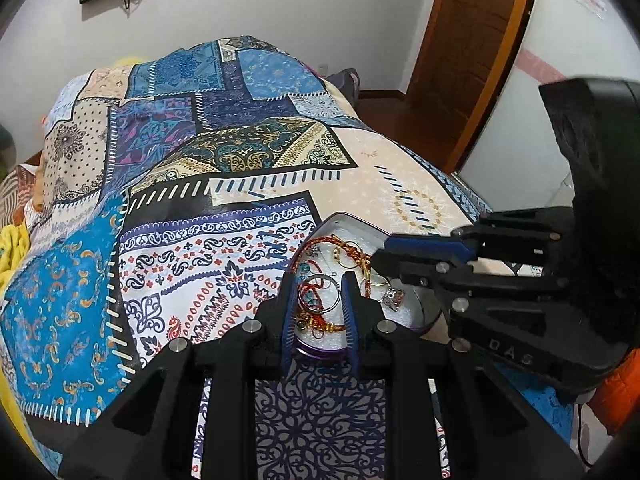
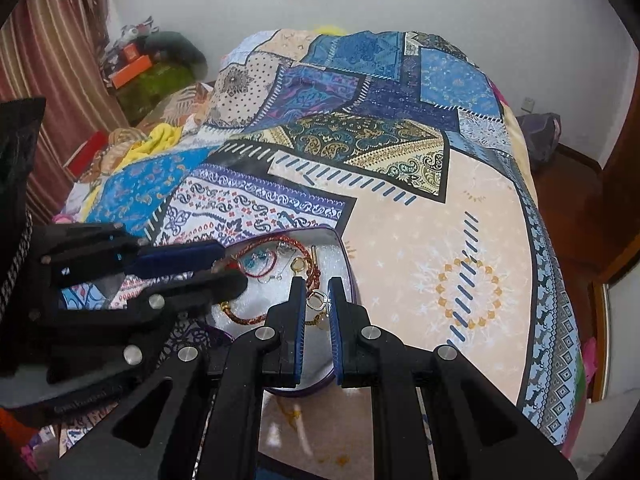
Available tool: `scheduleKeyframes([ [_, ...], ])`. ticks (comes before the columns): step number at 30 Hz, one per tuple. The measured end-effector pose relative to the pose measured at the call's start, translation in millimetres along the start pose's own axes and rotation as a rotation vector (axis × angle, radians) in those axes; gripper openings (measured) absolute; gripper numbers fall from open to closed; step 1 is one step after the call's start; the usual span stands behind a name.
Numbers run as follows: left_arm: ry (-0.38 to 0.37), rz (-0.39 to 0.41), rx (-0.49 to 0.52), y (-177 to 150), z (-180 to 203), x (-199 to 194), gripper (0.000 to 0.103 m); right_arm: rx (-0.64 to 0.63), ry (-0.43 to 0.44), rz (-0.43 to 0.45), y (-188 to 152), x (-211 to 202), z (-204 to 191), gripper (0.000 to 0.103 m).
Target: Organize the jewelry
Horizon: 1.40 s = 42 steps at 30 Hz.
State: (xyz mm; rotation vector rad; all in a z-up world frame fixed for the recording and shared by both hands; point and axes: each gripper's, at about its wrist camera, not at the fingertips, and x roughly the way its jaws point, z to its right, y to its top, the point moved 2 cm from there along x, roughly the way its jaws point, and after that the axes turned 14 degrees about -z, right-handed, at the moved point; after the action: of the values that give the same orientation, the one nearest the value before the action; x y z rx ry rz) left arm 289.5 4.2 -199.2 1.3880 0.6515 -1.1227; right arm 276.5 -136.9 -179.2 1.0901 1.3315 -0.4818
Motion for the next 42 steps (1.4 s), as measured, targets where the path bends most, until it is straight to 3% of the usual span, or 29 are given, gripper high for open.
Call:
scheduleKeyframes([
  [11, 0.025, 0.036, 0.023, -2, 8, -23, 0.023, -0.008, -0.029, 0.015, -1, -13, -6, 0.012],
  [19, 0.045, 0.143, -0.016, -8, 8, -77, 0.023, -0.008, -0.081, 0.11, -6, -58, -16, 0.012],
  [26, 0.102, 0.301, -0.017, -17, 26, -149, 0.023, -0.021, -0.112, 0.277, -19, -130, -39, 0.012],
  [29, 0.125, 0.375, -0.015, -27, 35, -180, 0.023, -0.024, -0.138, 0.387, -33, -171, -55, 0.012],
  [35, 0.151, 0.542, -0.037, -62, 58, -242, 0.023, -0.006, -0.178, 0.604, -69, -240, -85, 0.012],
  [39, 0.153, 0.615, -0.054, -86, 69, -266, 0.023, 0.002, -0.216, 0.702, -92, -265, -105, 0.013],
  [41, 0.16, 0.644, -0.062, -98, 73, -276, 0.033, 0.01, -0.235, 0.736, -101, -272, -112, 0.023],
  [42, 0.164, 0.653, -0.065, -101, 75, -278, 0.04, 0.017, -0.245, 0.75, -106, -274, -114, 0.041],
])
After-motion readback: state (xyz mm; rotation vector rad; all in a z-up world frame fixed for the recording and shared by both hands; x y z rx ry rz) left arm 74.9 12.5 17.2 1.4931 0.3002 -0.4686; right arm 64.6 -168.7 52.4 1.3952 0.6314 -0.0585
